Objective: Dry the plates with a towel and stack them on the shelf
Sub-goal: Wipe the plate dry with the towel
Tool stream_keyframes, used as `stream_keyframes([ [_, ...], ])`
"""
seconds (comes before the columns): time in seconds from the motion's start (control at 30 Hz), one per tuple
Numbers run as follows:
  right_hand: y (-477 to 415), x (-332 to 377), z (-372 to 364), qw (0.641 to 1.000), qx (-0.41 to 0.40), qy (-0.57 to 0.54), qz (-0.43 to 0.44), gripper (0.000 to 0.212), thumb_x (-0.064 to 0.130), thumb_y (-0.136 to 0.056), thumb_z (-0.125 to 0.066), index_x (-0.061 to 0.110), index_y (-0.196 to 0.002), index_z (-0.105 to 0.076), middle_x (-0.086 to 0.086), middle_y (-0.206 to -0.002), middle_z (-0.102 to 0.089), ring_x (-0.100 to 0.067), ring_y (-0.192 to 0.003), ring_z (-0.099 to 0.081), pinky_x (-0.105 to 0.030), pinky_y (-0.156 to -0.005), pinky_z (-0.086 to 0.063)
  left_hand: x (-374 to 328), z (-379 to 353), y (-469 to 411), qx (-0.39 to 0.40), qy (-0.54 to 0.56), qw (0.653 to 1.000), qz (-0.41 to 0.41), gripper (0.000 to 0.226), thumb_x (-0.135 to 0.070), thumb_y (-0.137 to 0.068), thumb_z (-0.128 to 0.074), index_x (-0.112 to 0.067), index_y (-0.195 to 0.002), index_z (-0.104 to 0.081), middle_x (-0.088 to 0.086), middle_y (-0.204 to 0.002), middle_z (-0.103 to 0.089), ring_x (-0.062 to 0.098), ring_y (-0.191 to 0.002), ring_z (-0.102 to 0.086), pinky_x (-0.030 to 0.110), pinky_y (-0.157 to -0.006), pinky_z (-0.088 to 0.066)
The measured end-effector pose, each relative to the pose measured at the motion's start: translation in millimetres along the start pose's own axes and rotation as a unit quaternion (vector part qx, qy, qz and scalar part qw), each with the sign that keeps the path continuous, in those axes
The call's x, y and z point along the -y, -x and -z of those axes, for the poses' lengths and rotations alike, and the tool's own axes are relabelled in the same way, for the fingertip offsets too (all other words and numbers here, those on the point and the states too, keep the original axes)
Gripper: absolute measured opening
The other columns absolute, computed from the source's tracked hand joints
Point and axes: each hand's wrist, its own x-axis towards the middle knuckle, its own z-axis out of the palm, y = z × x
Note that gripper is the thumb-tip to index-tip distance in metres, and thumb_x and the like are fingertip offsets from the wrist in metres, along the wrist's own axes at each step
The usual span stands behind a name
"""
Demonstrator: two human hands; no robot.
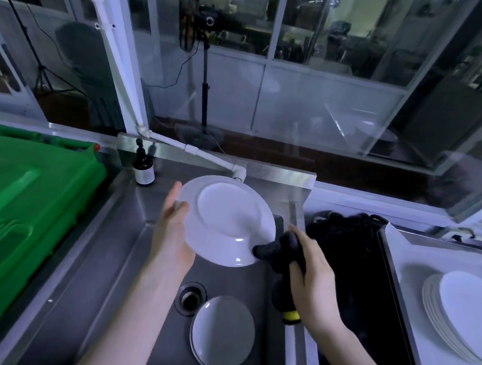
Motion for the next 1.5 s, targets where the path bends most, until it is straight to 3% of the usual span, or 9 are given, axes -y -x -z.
stream_keyframes([
  [0.13, -16, -3, 7, 0.983, 0.011, 0.172, 0.064, 0.064, 0.016, -0.081, -0.051, 0.032, -0.142, -0.045, 0.007, -0.101, -0.048, -0.015, -0.063, -0.054, -0.033, -0.048, -0.050, -1, -9, -9, -0.003, 0.009, 1.000, 0.027, 0.052, -0.011, -0.106, -0.040, -0.033, -0.152, -0.038, -0.011, -0.129, -0.057, 0.011, -0.111, -0.061, 0.033, -0.076, -0.049],
  [0.2, -22, 0, 6, 0.967, 0.016, 0.231, 0.105, 0.061, 0.027, -0.077, -0.055, 0.030, -0.138, -0.053, 0.005, -0.103, -0.050, -0.015, -0.060, -0.055, -0.031, -0.038, -0.048, 1, -16, -13, 0.006, 0.006, 0.999, 0.037, 0.052, -0.011, -0.105, -0.041, -0.032, -0.152, -0.038, -0.016, -0.116, -0.061, 0.006, -0.100, -0.064, 0.032, -0.071, -0.050],
  [0.47, -28, -13, 5, 0.931, -0.101, 0.291, 0.195, 0.028, 0.018, -0.081, -0.072, 0.019, -0.109, -0.074, 0.001, -0.114, -0.070, -0.014, -0.068, -0.069, -0.026, -0.043, -0.049, -2, -40, -20, 0.030, 0.006, 0.995, 0.091, 0.051, -0.004, -0.102, -0.045, -0.023, -0.149, -0.044, 0.001, -0.125, -0.061, 0.014, -0.095, -0.067, 0.035, -0.069, -0.055],
  [0.7, -41, 2, 25, 0.922, -0.140, 0.302, 0.197, 0.009, 0.012, -0.085, -0.069, 0.011, -0.091, -0.075, 0.001, -0.081, -0.071, -0.019, -0.062, -0.066, -0.029, -0.045, -0.049, 0, -66, -12, -0.015, 0.030, 0.990, 0.137, 0.019, -0.004, -0.094, -0.057, -0.021, -0.087, -0.061, 0.006, -0.090, -0.065, 0.021, -0.074, -0.062, 0.023, -0.049, -0.052],
  [0.93, -35, 4, 63, 0.964, -0.072, 0.249, 0.064, 0.016, 0.022, -0.084, -0.066, 0.013, -0.096, -0.071, 0.000, -0.080, -0.069, -0.015, -0.058, -0.057, -0.033, -0.050, -0.049, -6, -91, -23, 0.164, -0.099, 0.973, 0.130, 0.025, -0.037, -0.093, -0.056, -0.014, -0.086, -0.063, 0.013, -0.076, -0.076, 0.030, -0.076, -0.077, 0.042, -0.072, -0.063],
  [1.1, -20, -9, 88, 0.976, -0.102, 0.174, -0.081, 0.010, 0.014, -0.080, -0.072, 0.018, -0.088, -0.068, 0.015, -0.062, -0.057, 0.004, -0.065, -0.056, -0.008, -0.055, -0.039, 14, -99, -33, 0.344, -0.363, 0.865, -0.031, 0.035, -0.046, -0.078, -0.060, -0.033, -0.111, -0.061, -0.003, -0.079, -0.077, 0.017, -0.082, -0.074, 0.039, -0.092, -0.053],
  [1.23, -1, -18, 100, 0.976, -0.086, 0.120, -0.159, 0.008, 0.009, -0.078, -0.072, 0.014, -0.079, -0.067, 0.007, -0.060, -0.060, 0.000, -0.060, -0.053, -0.010, -0.054, -0.039, 55, -99, -37, 0.264, -0.519, 0.780, -0.230, 0.022, -0.035, -0.089, -0.072, -0.040, -0.108, -0.064, -0.013, -0.058, -0.063, -0.002, -0.059, -0.059, 0.016, -0.055, -0.042],
  [1.37, 23, -30, 122, 0.962, -0.120, 0.033, -0.245, 0.021, 0.007, -0.078, -0.070, 0.017, -0.063, -0.059, 0.003, -0.054, -0.049, -0.010, -0.056, -0.043, -0.026, -0.055, -0.037, 88, -103, -29, 0.250, -0.501, 0.805, -0.196, 0.026, -0.039, -0.088, -0.074, -0.026, -0.068, -0.064, -0.007, -0.071, -0.059, 0.014, -0.066, -0.057, 0.022, -0.056, -0.037],
  [1.5, 44, -45, 154, 0.919, -0.193, -0.099, -0.328, 0.043, 0.007, -0.078, -0.069, 0.015, -0.055, -0.034, 0.000, -0.060, -0.027, -0.016, -0.061, -0.030, -0.034, -0.059, -0.027, 109, -121, 2, 0.350, -0.345, 0.871, 0.009, 0.023, -0.021, -0.098, -0.064, -0.037, -0.082, -0.069, -0.011, -0.087, -0.072, 0.015, -0.086, -0.067, 0.027, -0.070, -0.059],
])
